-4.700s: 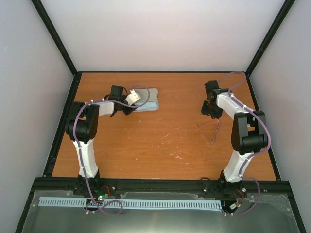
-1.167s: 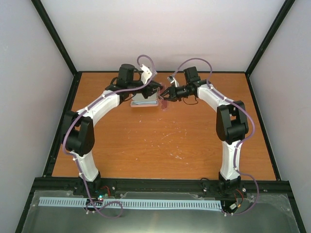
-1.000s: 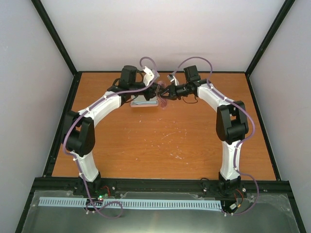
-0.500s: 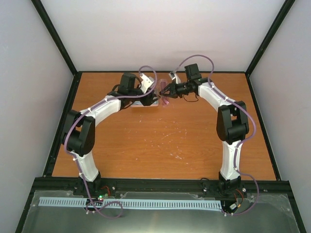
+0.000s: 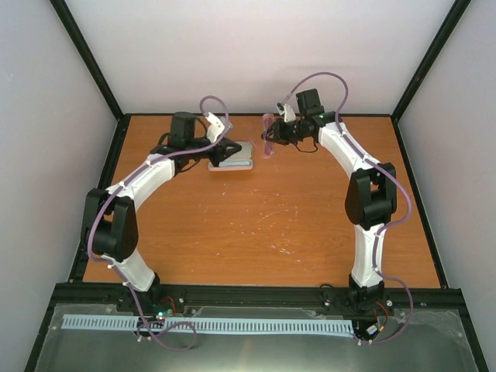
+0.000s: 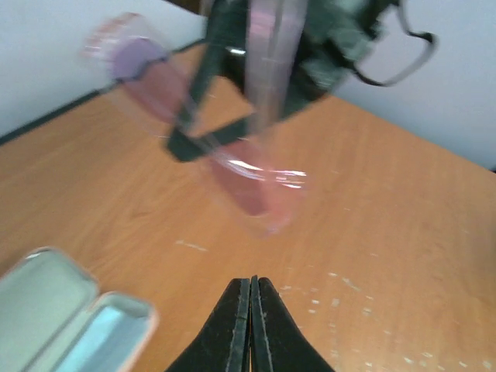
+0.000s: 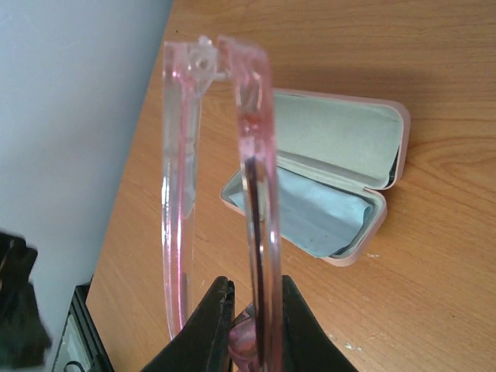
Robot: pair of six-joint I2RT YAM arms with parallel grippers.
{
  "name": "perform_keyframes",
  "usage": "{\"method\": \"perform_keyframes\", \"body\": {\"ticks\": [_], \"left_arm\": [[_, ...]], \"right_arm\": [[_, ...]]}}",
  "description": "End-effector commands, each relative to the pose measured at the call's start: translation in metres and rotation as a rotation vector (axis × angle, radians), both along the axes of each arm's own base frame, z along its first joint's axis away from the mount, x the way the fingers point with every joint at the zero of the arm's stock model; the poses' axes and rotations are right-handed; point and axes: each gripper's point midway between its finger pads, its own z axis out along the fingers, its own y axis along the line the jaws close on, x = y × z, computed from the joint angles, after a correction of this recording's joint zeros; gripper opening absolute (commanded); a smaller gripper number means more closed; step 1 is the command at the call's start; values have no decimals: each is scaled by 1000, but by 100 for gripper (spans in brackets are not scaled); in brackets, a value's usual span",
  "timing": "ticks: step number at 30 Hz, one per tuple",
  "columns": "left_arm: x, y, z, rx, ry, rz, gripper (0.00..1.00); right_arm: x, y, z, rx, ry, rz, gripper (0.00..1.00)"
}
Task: Organize the sunglasses
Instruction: Fold the sunglasses.
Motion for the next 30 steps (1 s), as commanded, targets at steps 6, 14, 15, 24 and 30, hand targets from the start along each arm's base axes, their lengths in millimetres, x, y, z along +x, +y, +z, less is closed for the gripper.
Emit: {"method": "perform_keyframes", "body": {"ticks": [6, 14, 15, 24, 30], "left_arm": [[-34, -34, 7, -63, 25, -225, 8], [20, -43, 1, -75, -16, -155, 10], [26, -44, 0, -78, -14, -151, 10], [55, -40, -25, -33, 16, -84, 13], [103, 33, -13, 43, -52, 161, 19]], "right_arm": [[-9, 14, -3, 13, 18, 50, 3], [-46, 35, 10, 73, 8, 180, 3], [-49, 35, 10, 76, 9, 188, 3], [-55, 24, 5, 35, 23, 169, 3], [-30, -2, -20, -13, 79, 23, 3]]}}
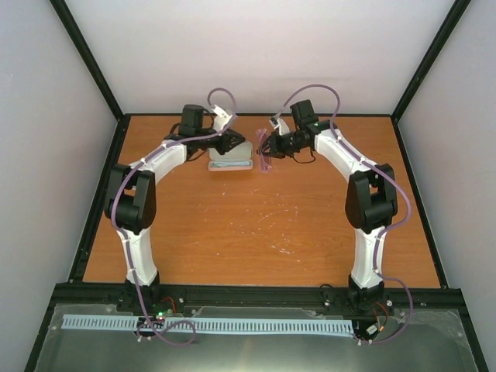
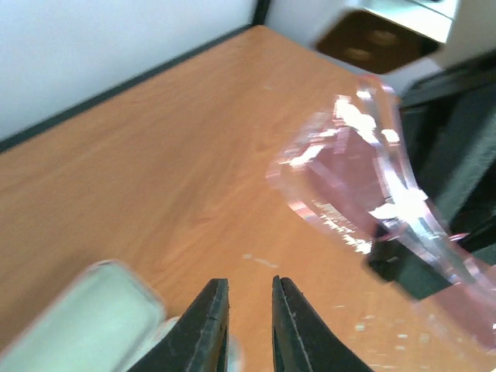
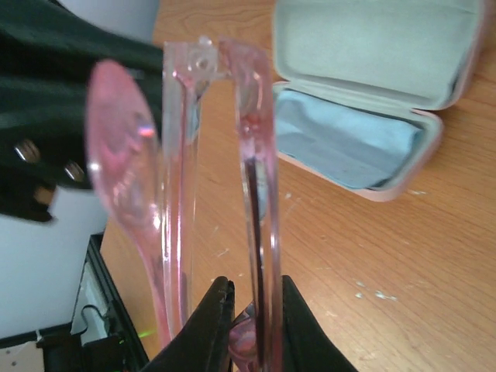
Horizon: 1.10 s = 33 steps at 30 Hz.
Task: Organize the sunglasses
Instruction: Fold the sunglasses, then adjust the sunglasses case at the center of the board.
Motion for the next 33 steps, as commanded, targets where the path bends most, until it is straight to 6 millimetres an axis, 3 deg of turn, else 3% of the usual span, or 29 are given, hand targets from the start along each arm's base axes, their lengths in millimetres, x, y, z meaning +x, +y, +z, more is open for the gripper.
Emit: {"method": "perform_keyframes", "body": {"ticks": [1, 6, 7, 8, 9, 11, 18, 23, 33], "left_arm": [[54, 69, 28, 82, -119, 217, 16], [111, 135, -2, 250, -88, 338, 1], [121, 144, -20, 287, -67, 340, 1], [133, 151, -13, 312, -90, 346, 0], [136, 157, -30, 343, -59, 339, 0], [150, 160, -26, 375, -89, 324, 0], [162, 170, -62, 478, -109, 310, 1], [165, 166, -67, 478, -121, 284, 5], [142, 147, -103, 484, -35, 188, 6]], "right_arm": [[15, -18, -2, -21, 10, -100, 3], [22, -14, -10, -7, 33, -96, 3], [22, -13, -11, -6, 33, -95, 3], [22, -13, -12, -6, 33, -95, 3], [23, -14, -14, -9, 30, -97, 3], [23, -14, -16, -5, 28, -99, 3], [20, -3, -25, 26, 43, -81, 3], [18, 0, -31, 15, 49, -64, 3], [16, 0, -41, 1, 70, -48, 3]]}}
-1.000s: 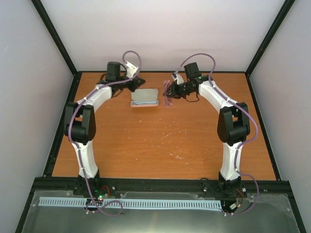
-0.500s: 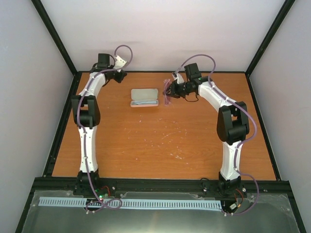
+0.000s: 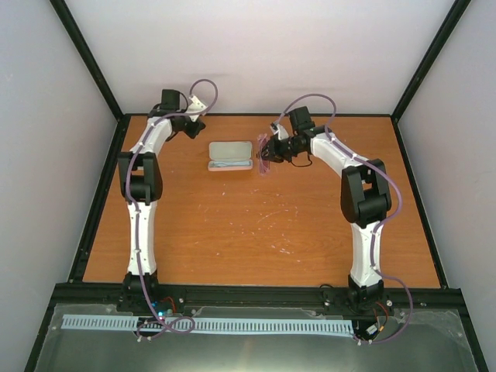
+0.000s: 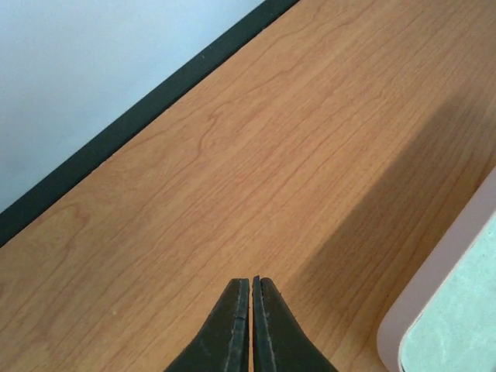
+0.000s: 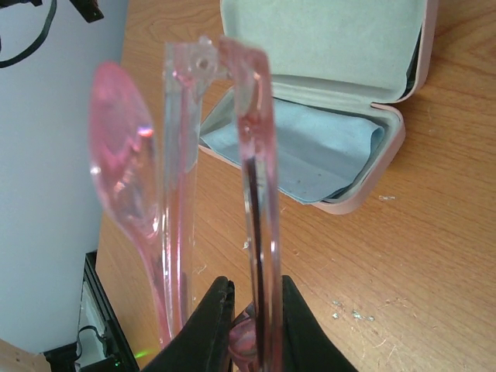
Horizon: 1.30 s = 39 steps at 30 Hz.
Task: Organize the sunglasses
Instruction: Adjust the sunglasses case at the center of the board.
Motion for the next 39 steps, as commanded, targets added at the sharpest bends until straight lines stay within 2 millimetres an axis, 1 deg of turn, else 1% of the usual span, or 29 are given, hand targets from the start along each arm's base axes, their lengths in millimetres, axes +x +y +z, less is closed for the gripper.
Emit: {"method": "perform_keyframes", "body": {"ticks": [1, 7, 13, 20, 23, 30, 35, 39], "left_arm": [[-12, -15, -16, 0, 45, -60, 6], [-23, -22, -32, -4, 97, -74, 7], [-37, -26, -49, -5, 162, -86, 6], [-53, -33, -57, -21, 221, -111, 5], [-61, -37, -55, -44, 247, -119, 5], [-86, -54, -48, -107, 301, -132, 4], [-99, -71, -40, -147, 321, -142, 4], [-108, -89, -31, -187, 337, -156, 4]], "right_arm": [[-1, 2, 4, 7, -16, 22, 3], [-2, 1, 2, 0, -9, 27, 3], [-1, 1, 4, -6, -20, 20, 3], [-2, 0, 4, -8, -20, 22, 3], [-3, 0, 4, -9, -19, 24, 3], [1, -1, -2, -22, -2, 6, 3], [6, 0, -12, -33, 42, -22, 3], [11, 2, -19, -26, 73, -46, 3]]}}
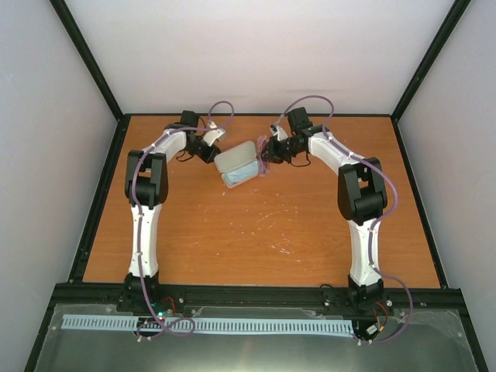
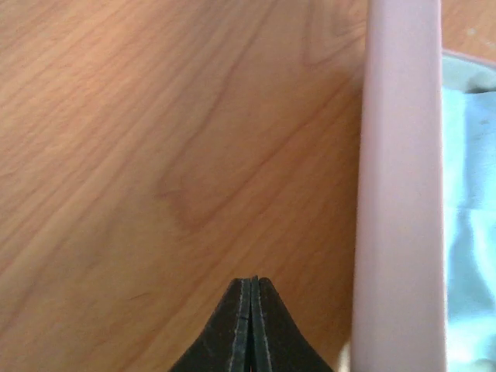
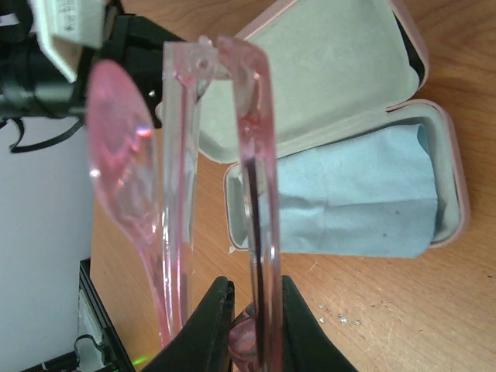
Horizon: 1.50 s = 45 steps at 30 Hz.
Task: Organize the sunglasses
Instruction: Adjust the sunglasses case at the center of the board, then place the sunglasses in the sunglasses case.
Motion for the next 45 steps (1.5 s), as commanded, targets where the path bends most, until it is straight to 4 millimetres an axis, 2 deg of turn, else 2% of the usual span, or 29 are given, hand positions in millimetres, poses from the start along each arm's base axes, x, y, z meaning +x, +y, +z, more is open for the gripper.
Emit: {"method": "perform_keyframes", "body": {"ticks": [1, 6, 14, 23, 28, 36, 41, 45], "left_arm": [[-9, -26, 36, -83, -7, -13, 4], [-21, -39, 40, -118, 17, -18, 4], [-39, -45, 42, -139, 49, -18, 3], [-64, -66, 42, -148, 67, -48, 2], [-73, -79, 44, -143, 61, -73, 2], [-71, -80, 46, -136, 49, -74, 1], [-68, -80, 46, -132, 43, -69, 1], [-64, -81, 46, -133, 43, -67, 1]], "right_arm": [[8, 4, -11, 3, 50, -36, 3], [12, 5, -20, 15, 88, -79, 3], [8, 6, -35, 18, 144, -145, 3], [5, 26, -54, 43, 190, -145, 3], [6, 30, -66, 47, 229, -177, 3], [6, 27, -74, 23, 214, -128, 3], [19, 10, -64, 19, 182, -83, 3], [22, 2, -66, -6, 188, -70, 3]]}}
